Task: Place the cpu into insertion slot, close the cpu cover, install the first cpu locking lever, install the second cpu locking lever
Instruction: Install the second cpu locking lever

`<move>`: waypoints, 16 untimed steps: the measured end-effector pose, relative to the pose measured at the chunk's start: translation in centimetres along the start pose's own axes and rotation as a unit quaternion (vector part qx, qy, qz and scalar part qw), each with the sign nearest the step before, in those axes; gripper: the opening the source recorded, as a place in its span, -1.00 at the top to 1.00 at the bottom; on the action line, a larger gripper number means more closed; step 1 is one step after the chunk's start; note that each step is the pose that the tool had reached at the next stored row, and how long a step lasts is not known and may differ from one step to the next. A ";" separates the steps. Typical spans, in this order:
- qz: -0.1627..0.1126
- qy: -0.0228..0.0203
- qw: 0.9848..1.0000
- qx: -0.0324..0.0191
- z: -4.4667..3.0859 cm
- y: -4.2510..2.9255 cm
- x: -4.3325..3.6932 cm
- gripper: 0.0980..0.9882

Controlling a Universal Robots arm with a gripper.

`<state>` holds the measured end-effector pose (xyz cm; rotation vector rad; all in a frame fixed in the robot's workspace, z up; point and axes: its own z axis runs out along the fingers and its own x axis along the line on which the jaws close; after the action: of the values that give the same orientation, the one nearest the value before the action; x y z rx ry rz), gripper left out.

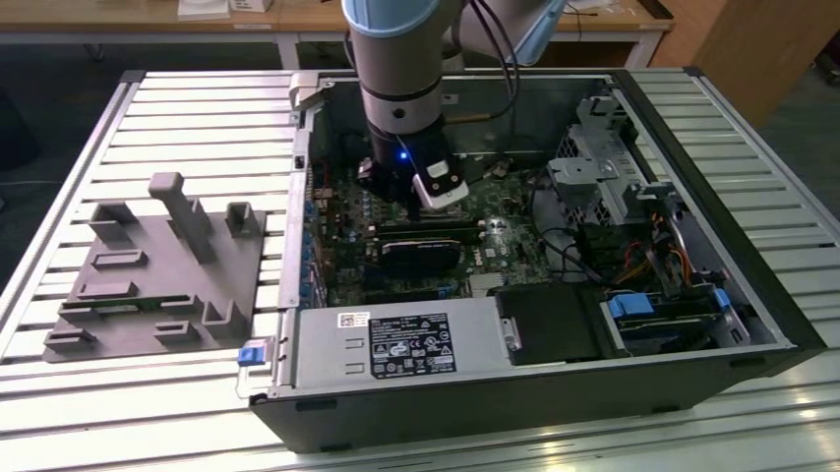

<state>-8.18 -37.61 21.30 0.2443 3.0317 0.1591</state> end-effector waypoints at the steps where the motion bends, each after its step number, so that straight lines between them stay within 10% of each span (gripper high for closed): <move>1: 0.000 0.000 1.000 -0.001 0.02 -0.09 0.07 0.98; 16: -0.001 0.006 0.999 -0.036 0.60 -1.30 0.69 0.98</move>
<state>-9.00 -38.71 20.51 0.2346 3.0310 0.2688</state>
